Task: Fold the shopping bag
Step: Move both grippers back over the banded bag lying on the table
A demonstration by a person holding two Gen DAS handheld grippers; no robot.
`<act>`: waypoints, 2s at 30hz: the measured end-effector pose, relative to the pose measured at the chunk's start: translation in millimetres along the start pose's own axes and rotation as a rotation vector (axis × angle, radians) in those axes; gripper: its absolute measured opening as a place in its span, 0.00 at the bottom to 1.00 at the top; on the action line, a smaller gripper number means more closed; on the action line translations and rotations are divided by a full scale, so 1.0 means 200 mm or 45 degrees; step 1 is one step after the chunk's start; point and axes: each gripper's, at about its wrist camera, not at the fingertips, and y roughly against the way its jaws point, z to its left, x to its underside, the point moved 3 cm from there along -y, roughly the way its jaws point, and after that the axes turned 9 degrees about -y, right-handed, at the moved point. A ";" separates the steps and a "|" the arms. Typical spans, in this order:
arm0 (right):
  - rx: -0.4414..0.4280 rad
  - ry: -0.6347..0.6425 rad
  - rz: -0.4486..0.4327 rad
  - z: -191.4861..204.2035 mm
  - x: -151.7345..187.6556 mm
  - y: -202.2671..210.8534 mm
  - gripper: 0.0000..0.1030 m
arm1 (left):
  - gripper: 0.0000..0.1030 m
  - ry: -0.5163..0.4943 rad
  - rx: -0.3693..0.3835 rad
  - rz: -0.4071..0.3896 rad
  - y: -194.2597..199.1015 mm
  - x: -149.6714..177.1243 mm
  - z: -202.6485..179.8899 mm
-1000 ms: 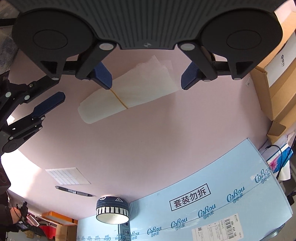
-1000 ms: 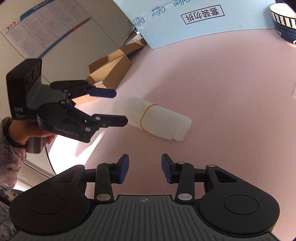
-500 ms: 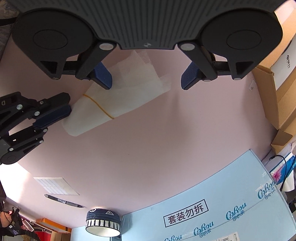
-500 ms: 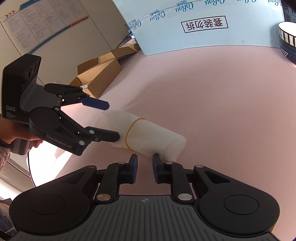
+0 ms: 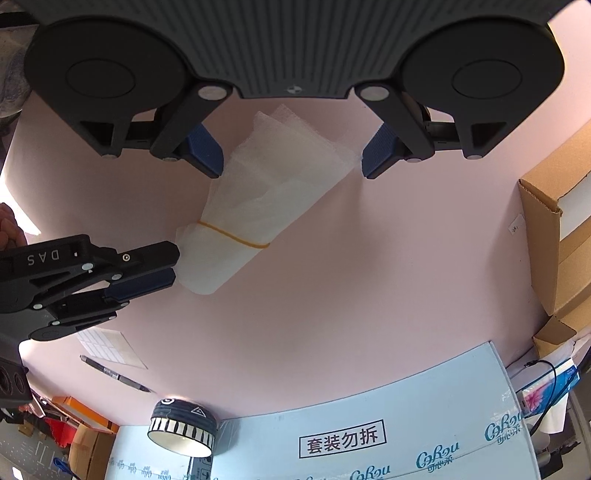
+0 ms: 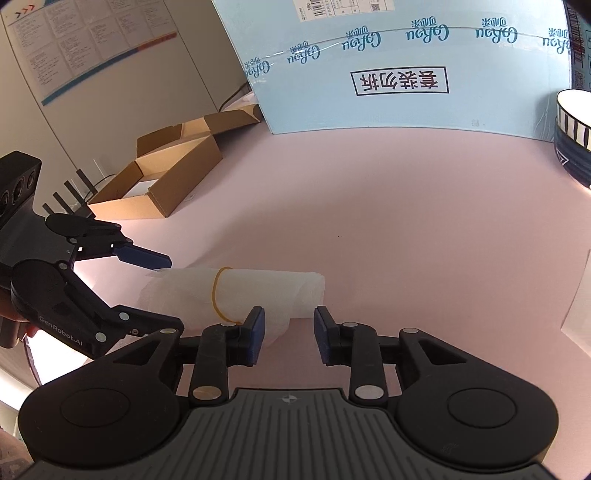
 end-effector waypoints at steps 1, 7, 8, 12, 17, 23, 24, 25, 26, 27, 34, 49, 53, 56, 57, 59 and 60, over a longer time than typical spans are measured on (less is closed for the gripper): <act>0.018 0.020 -0.023 -0.01 -0.01 0.03 0.35 | 0.79 0.022 0.001 -0.012 0.01 0.00 0.01; 0.101 0.085 -0.107 -0.06 -0.07 0.13 0.35 | 0.80 0.044 -0.065 0.011 -0.02 -0.04 0.01; 0.100 0.092 -0.114 -0.06 -0.07 0.14 0.35 | 0.80 0.041 -0.066 0.006 -0.02 -0.05 0.00; 0.079 0.299 -0.095 0.03 -0.09 0.12 0.33 | 0.80 0.009 -0.054 0.013 -0.04 -0.07 -0.04; 0.175 0.821 -0.051 0.11 -0.17 0.08 0.32 | 0.80 -0.062 -0.053 0.047 -0.04 -0.07 -0.07; 0.084 0.813 -0.050 0.09 -0.38 0.06 0.34 | 0.81 -0.079 -0.087 0.055 -0.03 -0.08 -0.07; 0.061 0.789 -0.044 0.09 -0.38 0.04 0.34 | 0.81 -0.066 -0.091 0.052 -0.03 -0.08 -0.07; 0.047 0.782 -0.023 0.10 -0.37 0.02 0.34 | 0.82 -0.049 -0.093 0.048 -0.02 -0.07 -0.06; 0.051 0.789 0.008 0.11 -0.34 -0.01 0.34 | 0.82 -0.031 -0.094 0.045 -0.02 -0.07 -0.06; 0.059 0.800 0.041 0.12 -0.31 -0.04 0.34 | 0.83 -0.012 -0.096 0.044 -0.02 -0.06 -0.06; -0.026 0.807 0.163 0.15 -0.17 -0.07 0.36 | 1.00 0.198 -0.077 -0.054 0.04 0.04 -0.04; 0.019 1.026 0.332 0.14 -0.02 -0.18 0.79 | 1.00 0.062 -0.052 0.013 -0.09 0.05 -0.16; 0.025 0.922 0.371 0.10 -0.01 -0.18 0.79 | 1.00 0.044 -0.083 0.016 -0.10 0.05 -0.18; 0.051 0.895 0.382 0.11 0.00 -0.19 0.79 | 1.00 0.165 -0.065 -0.013 -0.09 0.04 -0.14; 0.061 0.886 0.384 0.11 0.00 -0.19 0.79 | 1.00 0.195 -0.060 -0.018 -0.09 0.04 -0.14; 0.079 0.868 0.387 0.11 0.01 -0.20 0.79 | 1.00 0.190 -0.058 -0.002 -0.10 0.03 -0.14; 0.085 0.855 0.388 0.10 0.01 -0.20 0.80 | 1.00 0.150 -0.069 0.016 -0.10 0.03 -0.16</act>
